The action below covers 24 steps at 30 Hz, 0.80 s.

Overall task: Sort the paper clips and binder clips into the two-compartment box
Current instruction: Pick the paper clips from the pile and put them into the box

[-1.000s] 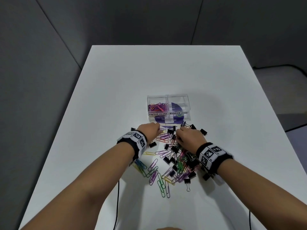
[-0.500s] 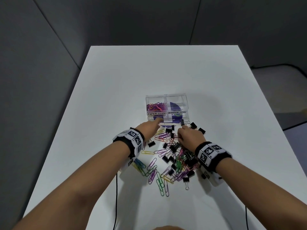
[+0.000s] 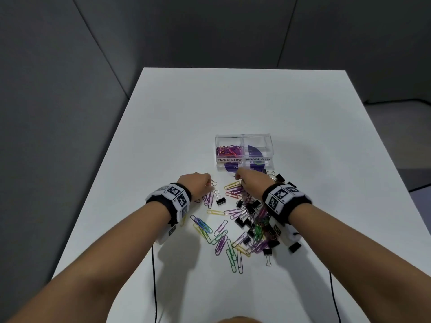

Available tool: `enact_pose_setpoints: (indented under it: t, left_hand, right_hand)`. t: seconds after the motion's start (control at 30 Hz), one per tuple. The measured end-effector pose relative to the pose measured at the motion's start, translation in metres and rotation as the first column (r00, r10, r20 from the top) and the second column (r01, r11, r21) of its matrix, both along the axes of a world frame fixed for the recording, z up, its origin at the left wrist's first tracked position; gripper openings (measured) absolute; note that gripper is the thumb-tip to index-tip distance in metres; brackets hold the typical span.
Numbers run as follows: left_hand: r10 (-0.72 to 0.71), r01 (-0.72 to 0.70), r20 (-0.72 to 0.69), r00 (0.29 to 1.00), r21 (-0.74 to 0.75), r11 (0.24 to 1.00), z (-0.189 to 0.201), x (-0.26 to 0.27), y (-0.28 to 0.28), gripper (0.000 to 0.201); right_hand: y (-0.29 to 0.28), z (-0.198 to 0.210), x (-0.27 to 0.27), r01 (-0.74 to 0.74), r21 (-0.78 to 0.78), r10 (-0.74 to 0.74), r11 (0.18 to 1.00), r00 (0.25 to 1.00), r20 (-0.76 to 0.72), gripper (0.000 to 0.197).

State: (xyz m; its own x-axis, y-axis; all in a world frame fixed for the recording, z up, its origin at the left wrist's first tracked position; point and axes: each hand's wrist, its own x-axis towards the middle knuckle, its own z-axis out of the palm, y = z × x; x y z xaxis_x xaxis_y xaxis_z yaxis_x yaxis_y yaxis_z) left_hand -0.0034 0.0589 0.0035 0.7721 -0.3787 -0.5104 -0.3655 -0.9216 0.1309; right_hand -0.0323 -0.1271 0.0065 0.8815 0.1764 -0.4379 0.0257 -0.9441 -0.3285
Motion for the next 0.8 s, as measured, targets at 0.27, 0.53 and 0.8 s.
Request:
enact_pose_setpoints:
  t: [0.27,0.53,0.8]
  left_hand:
    - [-0.062,0.066,-0.037,0.997,0.132,0.989,-0.006,-0.01,-0.01,0.028]
    - [-0.073,0.08,-0.083,0.994,0.094,0.992,-0.011,-0.013,-0.029,0.025]
    - [-0.092,0.091,-0.036,0.995,-0.038,0.995,0.006,-0.004,-0.017,0.036]
  right_hand:
    - [0.004,-0.011,-0.002,-0.118,-0.09,0.114,0.989,0.992,-0.045,0.034]
    - [-0.009,-0.013,-0.009,-0.121,-0.1,0.121,0.988,0.993,-0.005,0.025]
    - [-0.021,-0.007,-0.01,0.005,0.156,-0.02,0.988,0.995,0.097,0.024]
